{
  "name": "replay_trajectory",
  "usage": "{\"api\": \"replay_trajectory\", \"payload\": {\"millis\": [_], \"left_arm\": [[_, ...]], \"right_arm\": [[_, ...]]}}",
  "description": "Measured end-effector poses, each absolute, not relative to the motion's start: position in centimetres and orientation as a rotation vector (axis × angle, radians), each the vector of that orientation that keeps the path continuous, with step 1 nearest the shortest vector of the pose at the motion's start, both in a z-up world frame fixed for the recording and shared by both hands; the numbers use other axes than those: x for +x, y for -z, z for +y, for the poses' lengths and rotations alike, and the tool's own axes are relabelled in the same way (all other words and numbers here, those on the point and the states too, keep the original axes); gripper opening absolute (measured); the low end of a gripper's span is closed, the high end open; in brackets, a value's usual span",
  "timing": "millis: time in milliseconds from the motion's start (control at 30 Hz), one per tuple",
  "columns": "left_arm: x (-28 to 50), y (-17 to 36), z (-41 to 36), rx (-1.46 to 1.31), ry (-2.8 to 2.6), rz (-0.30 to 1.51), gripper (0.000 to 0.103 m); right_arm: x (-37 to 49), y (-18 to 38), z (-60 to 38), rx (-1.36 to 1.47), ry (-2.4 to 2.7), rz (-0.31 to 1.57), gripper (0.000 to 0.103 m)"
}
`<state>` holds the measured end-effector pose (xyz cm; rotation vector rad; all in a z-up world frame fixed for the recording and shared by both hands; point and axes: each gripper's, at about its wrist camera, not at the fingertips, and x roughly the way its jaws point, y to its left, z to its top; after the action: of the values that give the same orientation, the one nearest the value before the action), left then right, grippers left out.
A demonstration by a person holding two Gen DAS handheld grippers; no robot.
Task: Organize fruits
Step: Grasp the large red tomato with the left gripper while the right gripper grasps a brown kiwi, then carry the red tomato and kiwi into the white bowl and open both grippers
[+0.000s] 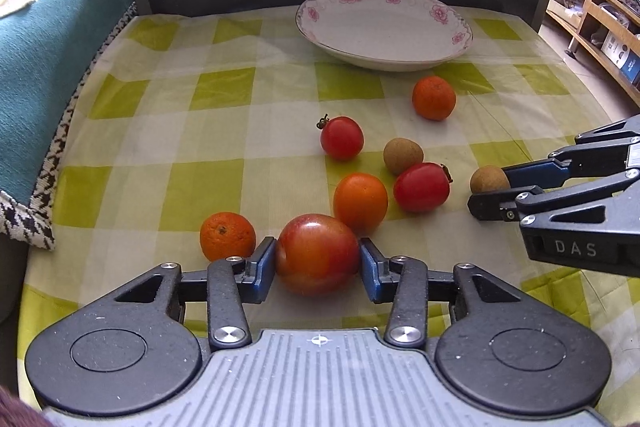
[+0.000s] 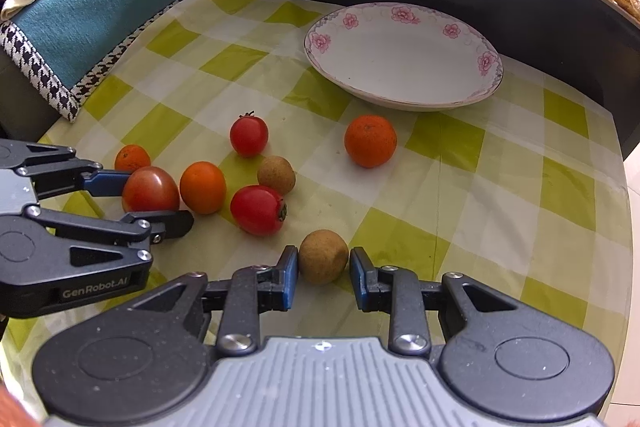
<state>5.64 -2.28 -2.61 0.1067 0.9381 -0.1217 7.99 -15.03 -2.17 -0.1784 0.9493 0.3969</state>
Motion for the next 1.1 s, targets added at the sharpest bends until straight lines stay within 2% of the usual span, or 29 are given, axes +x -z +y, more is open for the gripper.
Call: {"api": "replay_trajectory", "payload": {"millis": [300,833,1100], "left_arm": [[4.9,2.2,-2.4,0.112,0.119,0.969,0.051],[4.4,2.4,-1.7,0.088,0.167,0.991,0.051],[6.1,0.6,-2.0,-0.012,0.228,0.981,0.051]], "right_arm": [[7.9,1.9,-16.6,-0.104,-0.389,0.981,0.029],[6.8,2.2,-16.3,-0.179,-0.382,0.946,0.029],[8.1,0.9,-17.4,-0.039,-0.379,0.962,0.029]]}}
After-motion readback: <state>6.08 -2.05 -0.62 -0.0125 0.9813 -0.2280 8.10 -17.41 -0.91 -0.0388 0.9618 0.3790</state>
